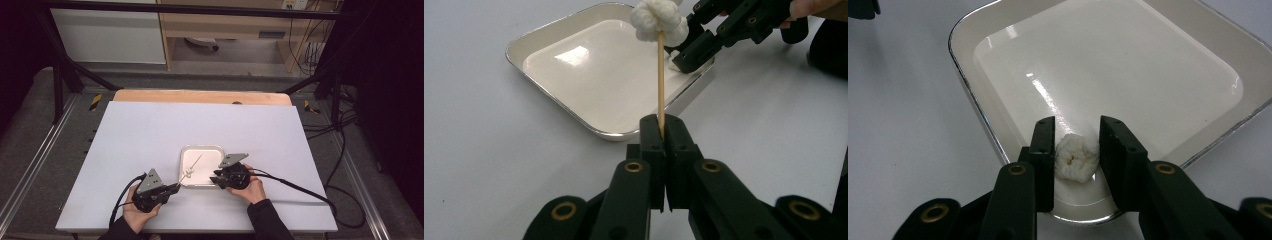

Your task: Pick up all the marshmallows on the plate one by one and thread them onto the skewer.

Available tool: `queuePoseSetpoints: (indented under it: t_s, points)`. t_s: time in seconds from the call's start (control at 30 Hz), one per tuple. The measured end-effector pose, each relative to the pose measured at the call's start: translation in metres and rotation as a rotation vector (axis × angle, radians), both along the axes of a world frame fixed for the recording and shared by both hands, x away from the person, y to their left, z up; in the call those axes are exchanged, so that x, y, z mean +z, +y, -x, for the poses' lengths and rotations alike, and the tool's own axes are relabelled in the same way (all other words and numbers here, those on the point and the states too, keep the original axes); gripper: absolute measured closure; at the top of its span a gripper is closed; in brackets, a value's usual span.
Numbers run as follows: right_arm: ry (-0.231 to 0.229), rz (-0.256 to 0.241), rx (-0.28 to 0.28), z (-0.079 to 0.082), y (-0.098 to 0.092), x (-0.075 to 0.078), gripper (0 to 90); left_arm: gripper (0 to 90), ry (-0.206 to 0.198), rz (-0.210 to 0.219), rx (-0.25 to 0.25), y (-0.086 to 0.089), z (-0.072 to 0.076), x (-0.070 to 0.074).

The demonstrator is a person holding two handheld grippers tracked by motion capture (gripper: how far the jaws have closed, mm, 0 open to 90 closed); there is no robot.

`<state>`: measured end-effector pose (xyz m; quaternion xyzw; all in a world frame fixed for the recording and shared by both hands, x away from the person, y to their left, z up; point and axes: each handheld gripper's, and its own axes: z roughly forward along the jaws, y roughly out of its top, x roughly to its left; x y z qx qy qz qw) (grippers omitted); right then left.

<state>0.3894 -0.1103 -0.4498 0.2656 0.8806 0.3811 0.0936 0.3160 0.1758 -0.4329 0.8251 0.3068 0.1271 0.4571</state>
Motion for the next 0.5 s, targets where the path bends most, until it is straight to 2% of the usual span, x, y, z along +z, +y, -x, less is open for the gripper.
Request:
queuePoseSetpoints:
  t_s: [0.17,0.23,0.5]
  points:
    - [0.007,-0.018,-0.008,-0.001,-0.001,0.002,70.5,88.1,-0.015,0.001,-0.009,0.0,-0.001,0.0]
    - [0.008,-0.034,-0.008,-0.001,-0.002,0.005,70.8,88.1,-0.002,0.0,-0.005,0.0,0.0,0.0]
    - [0.012,-0.125,-0.009,0.001,-0.011,0.026,71.2,88.1,-0.001,0.001,-0.007,-0.001,0.001,0.0]
